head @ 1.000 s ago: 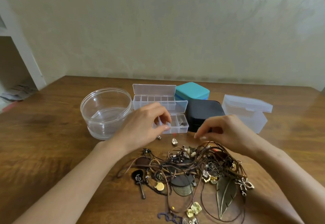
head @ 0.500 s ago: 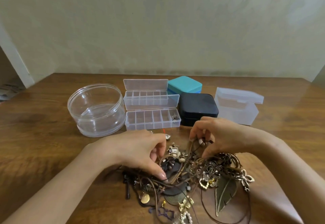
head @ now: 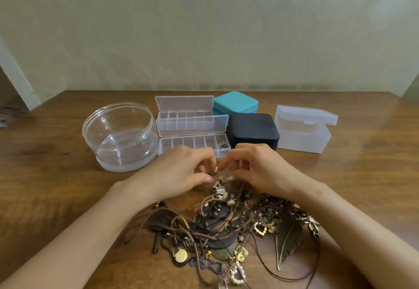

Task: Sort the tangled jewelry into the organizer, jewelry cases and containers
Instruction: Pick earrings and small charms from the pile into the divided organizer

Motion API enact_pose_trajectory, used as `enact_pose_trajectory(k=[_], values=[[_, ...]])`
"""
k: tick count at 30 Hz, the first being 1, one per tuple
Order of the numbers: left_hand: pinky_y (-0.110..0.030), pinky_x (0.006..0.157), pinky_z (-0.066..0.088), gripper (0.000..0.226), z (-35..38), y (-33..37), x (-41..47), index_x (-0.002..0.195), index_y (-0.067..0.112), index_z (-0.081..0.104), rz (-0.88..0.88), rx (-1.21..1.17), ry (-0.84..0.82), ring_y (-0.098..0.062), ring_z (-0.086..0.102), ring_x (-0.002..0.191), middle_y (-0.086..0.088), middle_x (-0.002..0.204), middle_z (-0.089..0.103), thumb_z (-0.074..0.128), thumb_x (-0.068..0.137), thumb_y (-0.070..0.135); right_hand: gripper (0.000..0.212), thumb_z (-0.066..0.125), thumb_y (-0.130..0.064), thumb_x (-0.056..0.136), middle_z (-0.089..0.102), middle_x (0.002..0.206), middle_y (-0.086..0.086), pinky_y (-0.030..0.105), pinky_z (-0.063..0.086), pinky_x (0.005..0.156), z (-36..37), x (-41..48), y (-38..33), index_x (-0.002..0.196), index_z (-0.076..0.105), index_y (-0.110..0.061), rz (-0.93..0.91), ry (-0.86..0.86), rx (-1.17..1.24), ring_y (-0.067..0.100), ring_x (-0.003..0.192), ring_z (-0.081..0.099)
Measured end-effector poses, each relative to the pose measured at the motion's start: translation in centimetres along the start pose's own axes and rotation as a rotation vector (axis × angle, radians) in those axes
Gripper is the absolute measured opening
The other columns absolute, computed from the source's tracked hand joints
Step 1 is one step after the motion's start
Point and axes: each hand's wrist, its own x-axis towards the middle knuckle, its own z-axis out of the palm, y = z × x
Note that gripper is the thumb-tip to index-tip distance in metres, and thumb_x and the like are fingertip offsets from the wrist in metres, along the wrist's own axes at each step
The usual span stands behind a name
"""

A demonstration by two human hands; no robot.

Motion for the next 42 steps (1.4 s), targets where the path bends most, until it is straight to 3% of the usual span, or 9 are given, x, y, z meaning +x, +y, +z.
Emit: enact_pose_trajectory(k=[3,7,12,18,27,31,37,40,42], values=[[-0.008,0.059,0.030,0.015,1.0,0.5,0.2,0.103,0.027,0.055,0.085,0.103,0.059,0.012,0.041,0.065,0.023,0.081,0.044,0.061,0.089,0.026,0.018,0.070,-0.016,0.082,0.052,0.077,-0.020,0.015,0.041,0.062,0.4,0.1,0.2,0.095,0.070,-0.028,0.024,-0.008,0.010,-0.002,0.071,0.053],[-0.010,0.056,0.027,0.013,1.2,-0.1,0.4,0.095,0.029,0.054,0.068,0.124,0.099,0.010,0.040,0.064,0.018,0.088,0.045,0.063,0.087,0.025,0.013,0.074,-0.023,0.079,0.056,0.076,-0.019,0.013,0.041,0.063,0.9,0.3,0.3,0.088,0.069,-0.030,0.048,-0.011,0.055,-0.006,0.070,0.055],[-0.017,0.064,0.041,0.006,0.7,-0.3,0.4,0.083,0.028,0.059,-0.014,0.046,0.286,0.002,0.049,0.068,0.016,0.084,0.055,0.064,0.086,0.026,0.007,0.072,-0.021,0.081,0.060,0.090,-0.015,0.030,0.054,0.078,0.7,0.4,0.7,0.085,0.070,-0.026,0.050,-0.024,0.092,0.004,0.083,0.059],[-0.031,0.068,0.051,0.004,-1.9,-2.1,0.0,0.084,0.024,0.061,-0.193,0.001,0.621,-0.004,0.055,0.068,0.015,0.079,0.057,0.063,0.087,0.025,0.006,0.070,-0.020,0.083,0.061,0.093,-0.009,0.032,0.053,0.077,0.1,0.8,1.6,0.087,0.071,-0.024,0.106,0.110,0.117,0.007,0.085,0.058],[-0.026,0.083,0.046,0.013,-0.1,-2.1,0.6,0.098,0.028,0.062,-0.121,0.227,0.265,-0.004,0.056,0.089,0.014,0.097,0.055,0.064,0.086,0.032,0.006,0.069,-0.023,0.084,0.060,0.090,-0.015,0.018,0.050,0.072,0.6,1.2,1.2,0.088,0.068,-0.027,0.081,0.077,0.054,0.004,0.083,0.057],[-0.029,0.079,0.045,0.018,0.5,-2.0,0.8,0.100,0.029,0.061,-0.093,0.367,0.261,-0.012,0.055,0.099,0.013,0.097,0.052,0.060,0.087,0.041,0.005,0.069,-0.014,0.085,0.067,0.083,-0.010,0.013,0.051,0.067,0.1,0.9,0.9,0.086,0.067,-0.018,0.154,0.093,0.239,0.003,0.077,0.064],[-0.025,0.072,0.040,0.011,0.7,-2.2,1.1,0.091,0.027,0.057,-0.040,0.424,0.285,-0.011,0.056,0.095,0.014,0.095,0.055,0.055,0.091,0.037,0.007,0.072,-0.003,0.077,0.072,0.081,0.016,0.023,0.056,0.069,-1.0,0.6,0.7,0.082,0.068,0.001,0.213,0.071,0.729,0.016,0.071,0.070],[-0.018,0.069,0.042,0.009,0.4,-2.4,1.0,0.088,0.028,0.056,-0.021,0.224,0.242,0.001,0.052,0.078,0.017,0.088,0.052,0.059,0.088,0.037,0.008,0.070,-0.001,0.076,0.071,0.084,0.020,0.027,0.058,0.070,-1.3,0.3,0.8,0.083,0.066,0.001,0.239,0.026,0.961,0.021,0.072,0.069],[-0.012,0.060,0.040,0.008,-0.2,-1.9,0.9,0.086,0.025,0.057,-0.001,-0.140,0.218,0.003,0.051,0.063,0.014,0.086,0.058,0.062,0.085,0.031,0.007,0.064,0.005,0.078,0.071,0.081,0.018,0.026,0.058,0.067,-1.5,0.2,0.9,0.083,0.065,0.000,0.226,0.014,1.066,0.021,0.070,0.069]])
